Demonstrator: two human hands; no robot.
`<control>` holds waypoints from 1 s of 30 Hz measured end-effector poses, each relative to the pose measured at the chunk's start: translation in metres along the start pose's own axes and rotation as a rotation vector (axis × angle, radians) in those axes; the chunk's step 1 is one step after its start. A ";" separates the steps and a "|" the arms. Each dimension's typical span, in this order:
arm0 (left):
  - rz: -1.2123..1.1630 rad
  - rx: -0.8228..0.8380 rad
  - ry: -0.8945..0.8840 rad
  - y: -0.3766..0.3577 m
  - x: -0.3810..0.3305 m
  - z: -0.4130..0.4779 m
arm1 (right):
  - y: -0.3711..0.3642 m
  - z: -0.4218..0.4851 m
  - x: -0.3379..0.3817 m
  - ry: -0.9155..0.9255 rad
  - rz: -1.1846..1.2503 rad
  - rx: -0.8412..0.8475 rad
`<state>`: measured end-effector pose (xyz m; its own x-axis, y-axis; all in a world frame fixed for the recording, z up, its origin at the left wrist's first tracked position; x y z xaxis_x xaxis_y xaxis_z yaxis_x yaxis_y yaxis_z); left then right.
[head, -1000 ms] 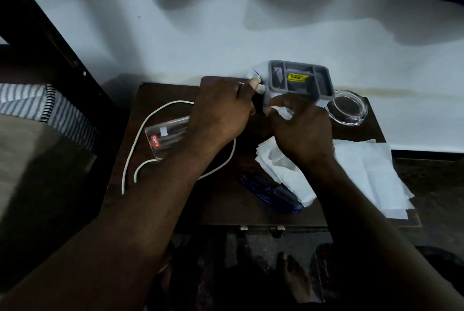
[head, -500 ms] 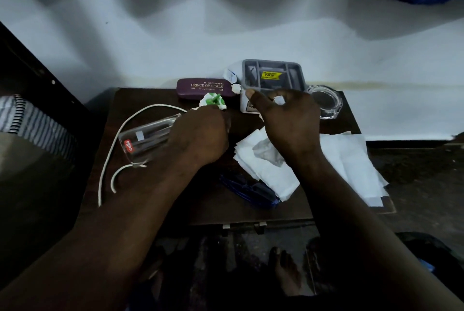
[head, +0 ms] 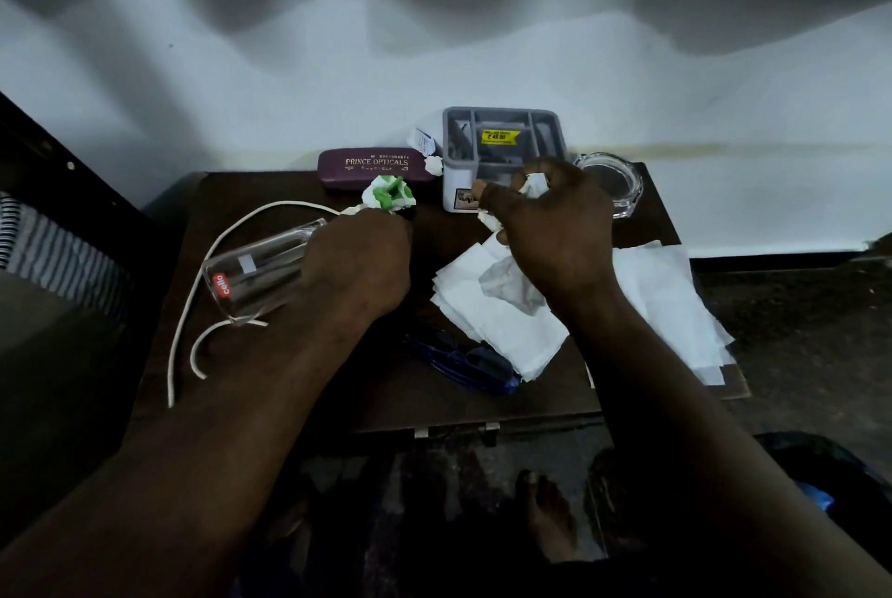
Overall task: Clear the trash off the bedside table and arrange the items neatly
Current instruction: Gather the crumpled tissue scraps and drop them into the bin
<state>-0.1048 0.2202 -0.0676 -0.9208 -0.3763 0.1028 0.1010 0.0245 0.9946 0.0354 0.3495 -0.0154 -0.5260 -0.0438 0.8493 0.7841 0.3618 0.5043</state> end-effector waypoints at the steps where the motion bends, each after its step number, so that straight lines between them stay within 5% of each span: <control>1: 0.013 0.006 -0.007 -0.002 -0.001 0.000 | 0.000 0.000 0.000 -0.001 0.009 0.001; 10: -0.061 -0.010 -0.044 -0.005 -0.013 0.001 | -0.001 0.000 0.000 0.029 0.012 0.006; 17: -0.190 -0.245 0.049 0.030 0.012 0.005 | -0.005 0.001 -0.002 0.026 0.023 0.044; 23: -0.147 -0.082 0.087 0.012 0.018 0.005 | -0.013 -0.001 -0.002 0.009 0.016 0.061; 30: -0.070 -0.185 0.103 0.027 0.022 0.004 | -0.020 -0.003 -0.001 0.021 -0.006 0.082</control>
<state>-0.1236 0.2169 -0.0380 -0.8857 -0.4636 0.0222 0.1144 -0.1718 0.9785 0.0215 0.3399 -0.0262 -0.5229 -0.0653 0.8499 0.7507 0.4370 0.4954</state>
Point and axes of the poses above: each hand's wrist, its own z-axis towards the middle knuckle, its own y-axis out of the back of the hand, x = y × z, the point moved 9 cm from there along z, towards the middle knuckle, and after that the axes turned 15 degrees about -y, right-handed, at the moved point
